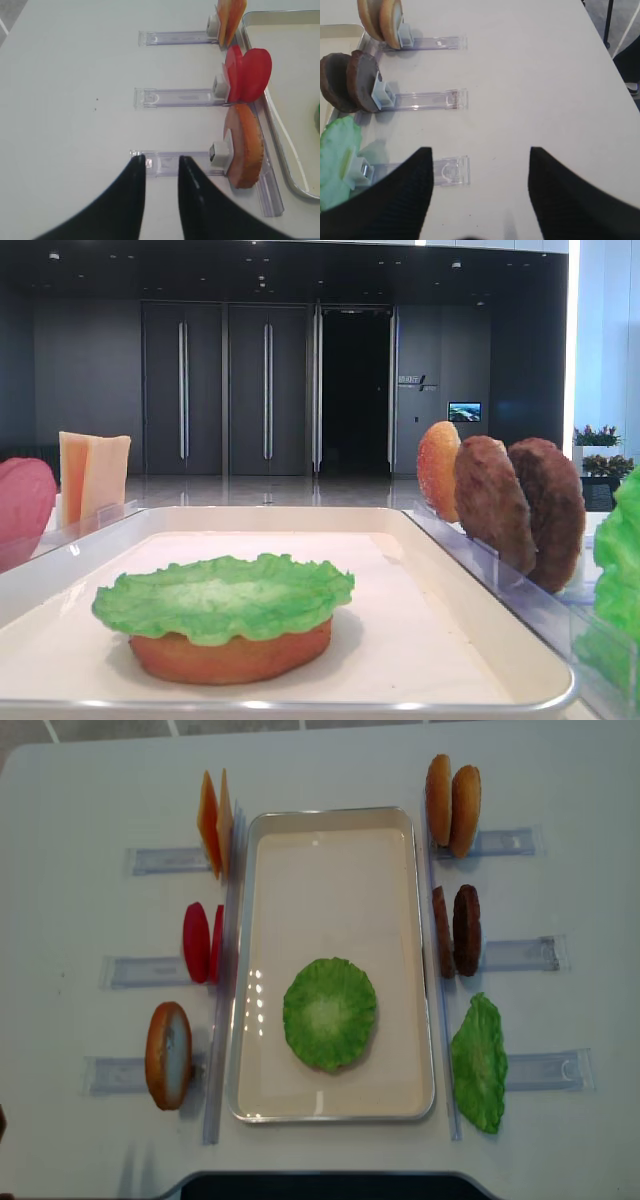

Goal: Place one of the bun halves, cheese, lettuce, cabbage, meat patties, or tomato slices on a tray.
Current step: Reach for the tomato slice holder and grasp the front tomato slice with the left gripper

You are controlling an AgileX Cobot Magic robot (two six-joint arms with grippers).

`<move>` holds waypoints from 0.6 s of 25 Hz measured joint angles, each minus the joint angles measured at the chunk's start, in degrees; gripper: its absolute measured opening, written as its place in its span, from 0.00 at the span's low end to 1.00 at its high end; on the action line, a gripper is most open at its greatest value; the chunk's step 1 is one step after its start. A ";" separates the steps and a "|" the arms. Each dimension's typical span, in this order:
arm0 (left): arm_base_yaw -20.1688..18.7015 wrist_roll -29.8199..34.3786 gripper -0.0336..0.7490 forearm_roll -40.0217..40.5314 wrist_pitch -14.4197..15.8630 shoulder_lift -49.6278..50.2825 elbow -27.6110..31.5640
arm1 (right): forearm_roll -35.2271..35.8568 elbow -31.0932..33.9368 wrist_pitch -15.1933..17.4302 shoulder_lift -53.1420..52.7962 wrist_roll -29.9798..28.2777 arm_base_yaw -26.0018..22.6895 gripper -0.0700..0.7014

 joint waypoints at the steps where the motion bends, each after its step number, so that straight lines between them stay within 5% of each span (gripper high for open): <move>1: 0.00 -0.06 0.41 0.00 0.00 0.00 0.00 | 0.00 0.00 0.00 0.00 0.00 0.00 0.65; 4: 0.00 -0.41 0.78 0.00 0.00 0.00 0.00 | 0.00 0.00 -0.05 0.00 0.00 0.00 0.65; 6: 0.00 -0.51 0.87 0.05 0.00 0.00 0.00 | 0.00 0.00 -0.05 0.00 0.00 0.00 0.65; 15: 0.00 -0.51 0.93 0.00 0.00 0.00 0.00 | 0.00 0.00 -0.05 0.00 0.00 0.00 0.65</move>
